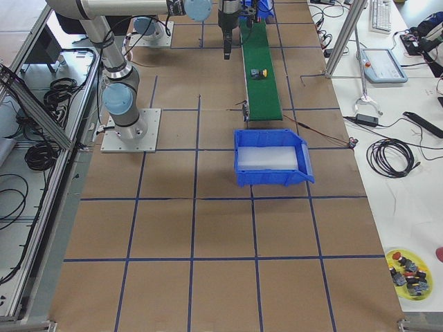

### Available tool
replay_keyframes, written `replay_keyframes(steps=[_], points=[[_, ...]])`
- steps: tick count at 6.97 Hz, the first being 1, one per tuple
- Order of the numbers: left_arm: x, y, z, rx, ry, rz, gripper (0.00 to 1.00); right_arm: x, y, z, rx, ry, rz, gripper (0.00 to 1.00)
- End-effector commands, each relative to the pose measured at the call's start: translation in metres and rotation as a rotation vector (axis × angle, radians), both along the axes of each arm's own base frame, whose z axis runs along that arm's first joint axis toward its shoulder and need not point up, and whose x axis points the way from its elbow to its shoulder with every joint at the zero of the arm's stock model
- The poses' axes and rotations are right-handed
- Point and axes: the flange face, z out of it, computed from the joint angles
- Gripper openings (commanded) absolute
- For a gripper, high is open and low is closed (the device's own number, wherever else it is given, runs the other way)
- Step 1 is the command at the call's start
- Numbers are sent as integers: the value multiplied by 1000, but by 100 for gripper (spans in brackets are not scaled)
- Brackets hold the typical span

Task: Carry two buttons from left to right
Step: 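Carry the red button onto the belt with left gripper while right gripper approaches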

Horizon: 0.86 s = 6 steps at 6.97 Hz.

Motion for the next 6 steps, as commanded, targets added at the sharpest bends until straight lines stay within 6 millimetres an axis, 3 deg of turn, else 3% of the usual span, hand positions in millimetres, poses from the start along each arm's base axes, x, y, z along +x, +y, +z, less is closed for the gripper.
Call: replay_keyframes(steps=[1,4,5,6], points=[[2,-9,-17,-19,-3,1,0,0,0,0,-1,0,0,100],[1,-8,-19,-15,-2,16,7,0,0,0,-2,-1,0,100],[-1,-1,-21,-6,0,26,24,1,-6,3,-48,1,4,100],[-2,5,-26,2,4,58,63,1,-22,1,-113,-1,18,100]])
